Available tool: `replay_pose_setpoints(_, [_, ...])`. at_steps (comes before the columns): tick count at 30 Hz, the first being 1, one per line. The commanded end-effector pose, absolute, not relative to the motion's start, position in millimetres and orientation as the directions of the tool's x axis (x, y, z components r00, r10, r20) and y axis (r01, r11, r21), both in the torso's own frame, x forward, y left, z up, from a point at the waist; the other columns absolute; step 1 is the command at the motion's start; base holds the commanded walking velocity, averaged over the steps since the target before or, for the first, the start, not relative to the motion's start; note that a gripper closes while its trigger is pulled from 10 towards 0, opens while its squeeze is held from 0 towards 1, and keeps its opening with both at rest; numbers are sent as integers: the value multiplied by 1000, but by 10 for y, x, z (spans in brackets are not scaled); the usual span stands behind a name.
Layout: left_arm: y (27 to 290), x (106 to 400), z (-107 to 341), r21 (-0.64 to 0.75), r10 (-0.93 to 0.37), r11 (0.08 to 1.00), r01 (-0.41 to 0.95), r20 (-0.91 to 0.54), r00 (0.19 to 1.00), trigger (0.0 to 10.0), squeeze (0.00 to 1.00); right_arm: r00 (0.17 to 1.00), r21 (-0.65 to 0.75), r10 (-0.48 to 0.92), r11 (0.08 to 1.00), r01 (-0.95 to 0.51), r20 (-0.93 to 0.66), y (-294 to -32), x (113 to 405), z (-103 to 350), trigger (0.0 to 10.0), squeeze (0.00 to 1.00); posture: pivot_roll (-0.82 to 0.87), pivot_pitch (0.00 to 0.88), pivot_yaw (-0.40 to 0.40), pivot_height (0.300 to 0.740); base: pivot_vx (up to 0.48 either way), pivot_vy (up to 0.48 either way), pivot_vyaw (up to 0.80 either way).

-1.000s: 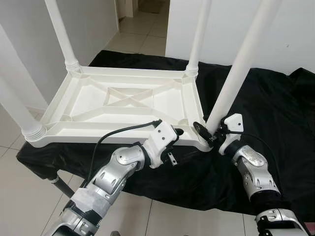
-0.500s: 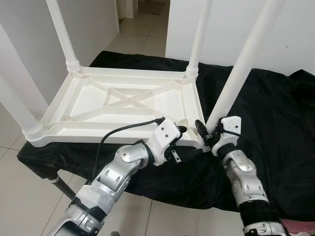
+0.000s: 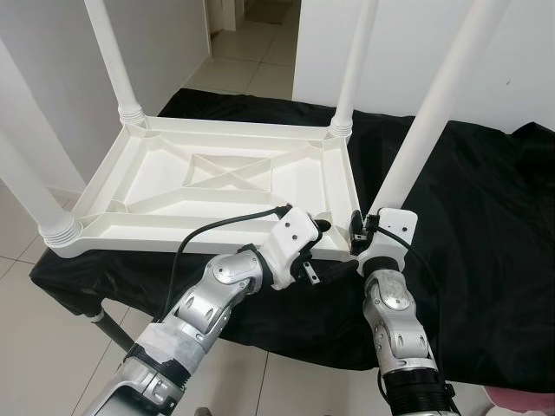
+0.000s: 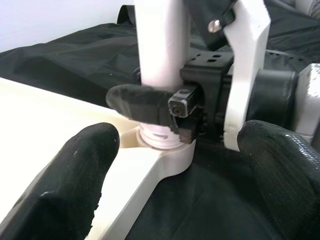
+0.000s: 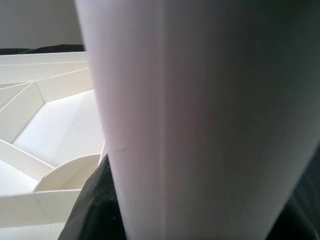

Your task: Building children table

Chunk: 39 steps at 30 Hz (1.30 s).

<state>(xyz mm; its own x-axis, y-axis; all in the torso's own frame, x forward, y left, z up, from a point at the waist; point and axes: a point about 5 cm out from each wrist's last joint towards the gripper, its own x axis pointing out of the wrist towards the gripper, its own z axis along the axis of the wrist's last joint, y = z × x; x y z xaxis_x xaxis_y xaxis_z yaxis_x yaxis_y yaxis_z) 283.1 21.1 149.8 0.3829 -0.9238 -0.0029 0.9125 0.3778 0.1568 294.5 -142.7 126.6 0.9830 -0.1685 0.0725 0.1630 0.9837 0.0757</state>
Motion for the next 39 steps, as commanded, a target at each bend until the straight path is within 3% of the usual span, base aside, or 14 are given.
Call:
replay_pose_setpoints(1, [205,2801,1509,163,-953,295,942,-16,301,10000,0,977,112,-208,973,201,49,-1430,2902,1229,10000,0,-109,0,11,740,0,0,0])
replay_pose_setpoints(2, [220,2798,1501,162,-954,294,942,-20,301,10000,0,979,114,-195,976,187,64,-1431,2902,1252,10000,0,-109,0,11,740,0,0,0])
replay_pose_setpoints(3, [229,2800,1484,162,-954,292,943,-27,300,10000,0,978,110,-192,977,183,78,-1444,2904,1276,10000,1000,-111,0,12,740,0,0,0])
replay_pose_setpoints(8, [216,2779,1495,163,-955,288,943,-23,296,10000,0,984,111,-117,989,102,134,-1481,2904,1363,10000,1000,-95,0,1,740,0,0,0])
replay_pose_setpoints(10, [238,2776,1466,163,-950,302,939,-26,310,10000,0,988,85,15,996,-28,156,-1536,2912,1402,10000,1000,-96,0,-12,740,0,0,0])
replay_pose_setpoints(11, [238,2776,1466,163,-950,302,939,-26,310,10000,0,988,85,15,996,-28,156,-1536,2912,1402,10000,1000,-96,0,-12,740,0,0,0])
replay_pose_setpoints(12, [242,2773,1459,161,-949,304,939,-28,313,10000,0,988,81,36,996,-49,152,-1565,2911,1396,10000,0,-96,0,-11,740,0,0,0])
replay_pose_setpoints(22, [215,2666,1475,143,-969,232,962,-49,241,10000,0,941,8,303,951,-308,148,-1691,2883,1370,10000,0,-101,0,10,740,0,0,0])
replay_pose_setpoints(26, [237,2600,1506,129,-982,170,977,-65,180,10000,0,875,-51,466,885,-463,131,-1766,2915,1397,10000,0,-93,0,8,740,0,0,0])
replay_pose_setpoints(34, [218,2558,1545,134,-984,154,979,-63,164,10000,0,811,-81,584,811,-580,45,-1826,3017,1364,9843,0,-87,0,9,740,0,0,0])
replay_pose_setpoints(35, [214,2556,1553,139,-984,154,978,-65,164,10000,0,799,-93,601,797,-597,21,-1853,3046,1342,7333,0,-81,0,3,740,0,0,0])
replay_pose_setpoints(38, [213,2559,1566,144,-984,155,977,-68,166,10000,0,785,-100,619,781,-616,-2,-1887,3074,1317,7333,0,-80,0,2,740,0,0,0])
replay_pose_setpoints(39, [220,2563,1571,146,-983,160,976,-67,171,10000,0,786,-103,618,782,-615,-6,-1904,3080,1303,2588,0,-79,0,-1,740,0,0,0])
